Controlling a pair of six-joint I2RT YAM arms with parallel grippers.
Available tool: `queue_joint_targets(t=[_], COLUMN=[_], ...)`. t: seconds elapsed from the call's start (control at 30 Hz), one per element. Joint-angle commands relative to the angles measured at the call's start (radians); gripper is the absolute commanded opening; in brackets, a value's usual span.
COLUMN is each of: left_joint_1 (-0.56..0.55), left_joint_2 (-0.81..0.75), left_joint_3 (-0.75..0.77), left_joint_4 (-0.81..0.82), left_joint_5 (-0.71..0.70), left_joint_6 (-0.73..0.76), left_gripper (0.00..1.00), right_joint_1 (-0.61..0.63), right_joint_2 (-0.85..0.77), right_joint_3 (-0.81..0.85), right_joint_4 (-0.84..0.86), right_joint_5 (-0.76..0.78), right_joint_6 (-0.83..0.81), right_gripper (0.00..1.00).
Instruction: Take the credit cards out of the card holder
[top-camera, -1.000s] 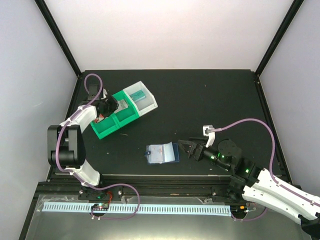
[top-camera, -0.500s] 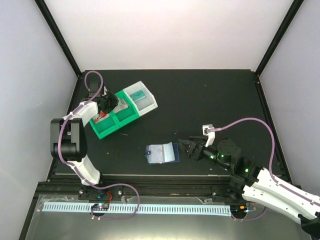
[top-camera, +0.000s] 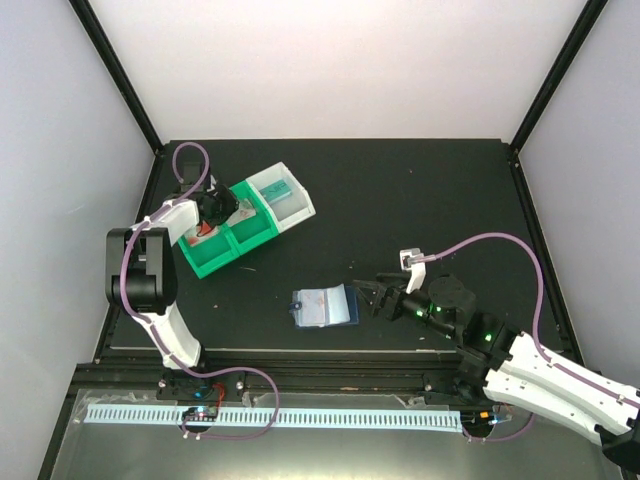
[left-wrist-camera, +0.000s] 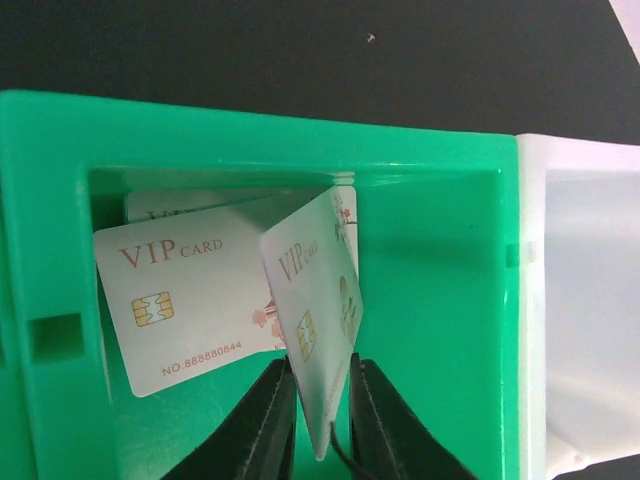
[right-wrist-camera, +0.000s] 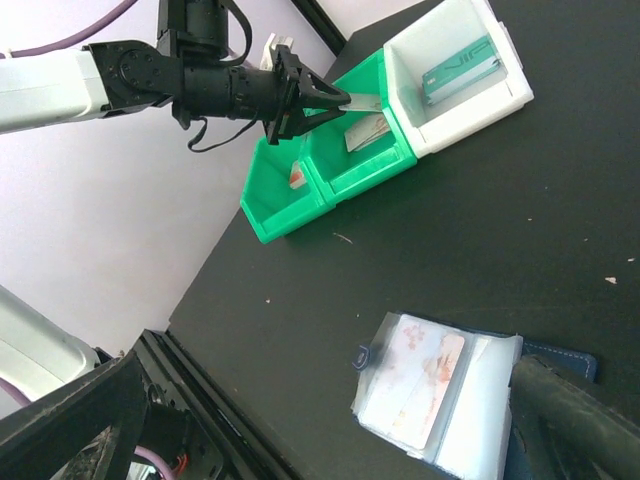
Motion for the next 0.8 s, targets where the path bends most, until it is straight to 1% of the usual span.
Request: queue_joint_targets(t=[0.0,0.17,0.3,0.5,0.77], left_joint_1=[0.005,0.006,0.007,0.008,0.017], left_joint_2=[0.007,0.014,0.022,-0.027,-0.094], left_joint_3=[0.053,0.056,0.069,0.064,0.085], left_joint_4=[-0.007,-0.024,-0.042,-0.062,-0.111], left_joint_5=[0.01,0.039,0.086,0.061,0.035], left_joint_6=[0.027,0.036,0.03,0.052,0.08], left_gripper=[0.19,0.25,0.32,0.39,0.52], right_joint_1=[-0.001,-0.001,-0.001,-0.001,-0.001], right_joint_2=[-0.016,-0.032,-0.02,-0.011,-0.003], right_joint_3=[0.016,0.004,0.024,0.032,0.032], right_joint_4=[-0.009,-0.014,-0.057,-0.081,-0.096], right_joint_5=[0.024,0.0,-0.035,-0.095,-0.128], right_joint_6=[0.006,0.015,0.001,-0.004,0.007], right_gripper=[1.0,1.0,1.0,1.0,1.0])
